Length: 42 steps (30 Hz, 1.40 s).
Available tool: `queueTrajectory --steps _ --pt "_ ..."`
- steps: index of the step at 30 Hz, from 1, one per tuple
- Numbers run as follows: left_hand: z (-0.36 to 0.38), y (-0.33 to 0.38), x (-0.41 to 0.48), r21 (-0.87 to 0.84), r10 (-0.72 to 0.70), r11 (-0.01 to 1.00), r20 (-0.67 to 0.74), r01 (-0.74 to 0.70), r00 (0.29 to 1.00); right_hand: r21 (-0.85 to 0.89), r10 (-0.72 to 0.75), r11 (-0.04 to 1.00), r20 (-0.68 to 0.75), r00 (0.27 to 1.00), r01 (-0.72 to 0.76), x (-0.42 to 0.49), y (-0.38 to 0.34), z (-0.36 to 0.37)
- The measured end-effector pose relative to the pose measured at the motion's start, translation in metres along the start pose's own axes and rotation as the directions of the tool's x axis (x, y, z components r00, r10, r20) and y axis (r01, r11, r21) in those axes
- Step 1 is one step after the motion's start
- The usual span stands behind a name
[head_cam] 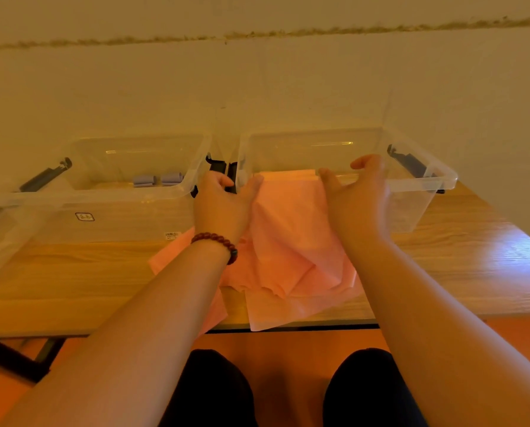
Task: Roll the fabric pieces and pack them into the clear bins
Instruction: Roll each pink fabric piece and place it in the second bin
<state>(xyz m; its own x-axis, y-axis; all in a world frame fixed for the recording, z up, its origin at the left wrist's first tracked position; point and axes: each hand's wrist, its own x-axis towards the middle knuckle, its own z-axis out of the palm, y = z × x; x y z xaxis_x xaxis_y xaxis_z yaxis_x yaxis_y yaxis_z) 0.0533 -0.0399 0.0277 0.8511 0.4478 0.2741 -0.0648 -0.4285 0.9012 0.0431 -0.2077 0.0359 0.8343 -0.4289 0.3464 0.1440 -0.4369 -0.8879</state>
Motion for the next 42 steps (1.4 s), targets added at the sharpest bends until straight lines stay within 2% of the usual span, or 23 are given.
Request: queueTrajectory --steps 2,4,6,8,11,16,18,20,24,26,28,29,30,32,34,37,39,42 --pt "-0.001 -0.004 -0.009 -0.109 -0.097 0.989 0.051 0.102 0.994 0.111 0.076 0.991 -0.016 0.997 -0.074 -0.007 0.003 -0.004" --pt "0.000 -0.010 -0.020 -0.174 -0.159 0.967 0.153 0.185 0.975 0.206 0.204 0.956 0.033 0.978 -0.206 -0.019 0.007 -0.006" --pt "-0.002 -0.018 -0.029 -0.173 -0.178 0.956 0.299 0.237 0.938 0.202 0.292 0.923 0.188 0.938 -0.328 -0.030 0.011 -0.008" --pt "-0.007 -0.023 -0.035 -0.150 -0.188 0.947 0.464 0.286 0.866 0.186 0.330 0.890 0.366 0.870 -0.416 -0.038 0.013 -0.010" --pt "-0.020 -0.026 -0.037 -0.142 -0.190 0.929 0.607 0.341 0.772 0.146 0.319 0.882 0.517 0.794 -0.448 -0.043 0.014 -0.015" --pt "-0.035 -0.014 -0.037 -0.352 -0.094 0.795 0.732 0.493 0.674 0.406 0.219 0.806 0.471 0.854 -0.431 -0.031 0.001 -0.021" --pt "-0.034 -0.008 -0.039 -0.294 -0.065 0.854 0.757 0.429 0.650 0.444 0.178 0.802 0.460 0.870 -0.399 -0.024 -0.008 -0.018" --pt "-0.031 -0.005 -0.037 -0.272 -0.069 0.891 0.711 0.364 0.700 0.491 0.176 0.754 0.488 0.855 -0.436 -0.017 -0.017 -0.017" --pt "-0.027 -0.002 -0.023 -0.498 -0.098 0.752 0.564 0.432 0.820 0.590 0.265 0.603 0.487 0.832 -0.537 -0.007 -0.024 -0.015" --pt "-0.024 0.000 -0.017 -0.513 -0.112 0.764 0.493 0.391 0.863 0.560 0.324 0.558 0.532 0.782 -0.612 -0.008 -0.019 -0.014" --pt "-0.022 0.003 -0.013 -0.531 -0.112 0.766 0.444 0.362 0.889 0.413 0.319 0.604 0.659 0.681 -0.682 -0.015 -0.014 -0.016" --pt "-0.021 0.004 -0.011 -0.548 -0.100 0.756 0.444 0.359 0.890 0.336 0.286 0.660 0.714 0.639 -0.672 -0.021 -0.012 -0.018" --pt "-0.022 0.005 -0.011 -0.561 -0.087 0.743 0.460 0.365 0.884 0.305 0.242 0.712 0.739 0.629 -0.633 -0.025 -0.011 -0.018" --pt "-0.023 0.005 -0.011 -0.548 -0.038 0.750 0.524 0.371 0.851 0.395 0.181 0.719 0.688 0.702 -0.572 -0.026 -0.011 -0.018" --pt "-0.023 0.003 -0.014 -0.461 -0.018 0.817 0.580 0.346 0.815 0.518 0.169 0.690 0.563 0.809 -0.506 -0.019 -0.013 -0.017" --pt "-0.023 0.004 -0.018 -0.437 -0.075 0.820 0.559 0.370 0.826 0.595 0.183 0.689 0.409 0.894 -0.414 -0.006 -0.015 -0.015" --pt "-0.024 0.007 -0.017 -0.454 -0.108 0.818 0.483 0.354 0.869 0.594 0.226 0.678 0.392 0.892 -0.433 -0.004 -0.011 -0.012" --pt "-0.024 0.010 -0.013 -0.446 -0.078 0.856 0.390 0.263 0.917 0.437 0.257 0.702 0.580 0.773 -0.561 -0.013 -0.012 -0.010"
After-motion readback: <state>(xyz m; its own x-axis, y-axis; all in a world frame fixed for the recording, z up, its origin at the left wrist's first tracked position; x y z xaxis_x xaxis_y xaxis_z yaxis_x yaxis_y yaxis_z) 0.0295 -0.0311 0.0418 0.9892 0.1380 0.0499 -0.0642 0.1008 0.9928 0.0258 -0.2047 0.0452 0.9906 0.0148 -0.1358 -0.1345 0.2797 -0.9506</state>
